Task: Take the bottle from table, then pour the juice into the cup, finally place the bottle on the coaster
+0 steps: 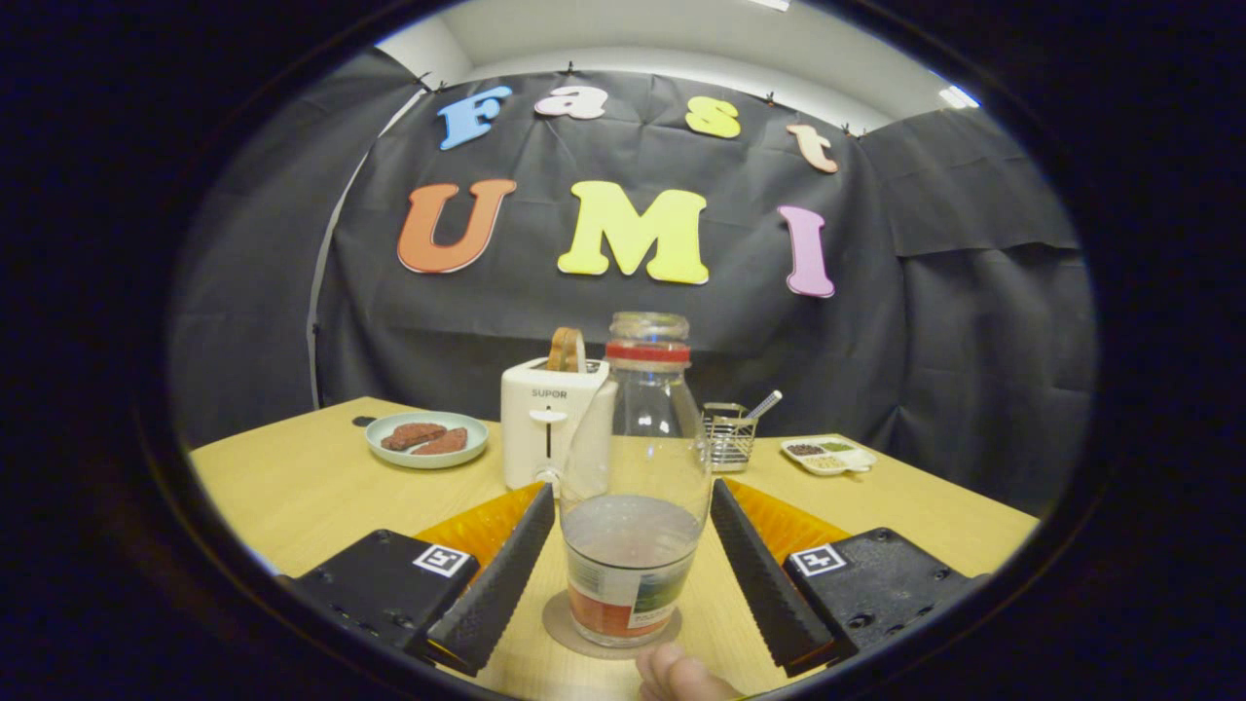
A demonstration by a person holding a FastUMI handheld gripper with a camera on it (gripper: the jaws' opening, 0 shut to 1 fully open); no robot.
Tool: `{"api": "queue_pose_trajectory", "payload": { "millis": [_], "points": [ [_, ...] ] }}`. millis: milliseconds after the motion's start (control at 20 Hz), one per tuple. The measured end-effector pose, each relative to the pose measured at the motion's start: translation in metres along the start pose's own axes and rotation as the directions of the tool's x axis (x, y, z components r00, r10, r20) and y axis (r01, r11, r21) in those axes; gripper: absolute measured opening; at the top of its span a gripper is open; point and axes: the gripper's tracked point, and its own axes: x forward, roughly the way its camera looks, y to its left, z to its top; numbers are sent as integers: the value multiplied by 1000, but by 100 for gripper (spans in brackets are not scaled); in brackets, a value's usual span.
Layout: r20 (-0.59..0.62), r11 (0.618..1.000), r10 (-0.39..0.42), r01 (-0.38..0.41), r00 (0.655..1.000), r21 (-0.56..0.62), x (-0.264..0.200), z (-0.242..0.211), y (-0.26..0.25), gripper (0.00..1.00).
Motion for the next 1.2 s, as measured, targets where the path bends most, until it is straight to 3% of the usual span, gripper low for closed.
{"api": "queue_pose_trajectory", "payload": {
  "millis": [350, 600, 700, 850, 950, 1050, 1200],
  "points": [
    [63, 1000, 14, -15, 998, 3, -49, 57, -1, 100],
    [35, 998, 33, -35, 999, 56, -89, 89, -6, 100],
    [30, 998, 29, -30, 999, 46, -109, 100, -10, 100],
    [35, 996, 82, -83, 996, 42, -140, 113, -3, 100],
    [57, 997, 53, -56, 997, 46, -158, 125, -18, 100],
    [57, 992, 98, -101, 994, 69, -172, 123, -14, 100],
    [71, 995, 83, -87, 994, 53, -195, 135, -33, 100]
  ]
}}
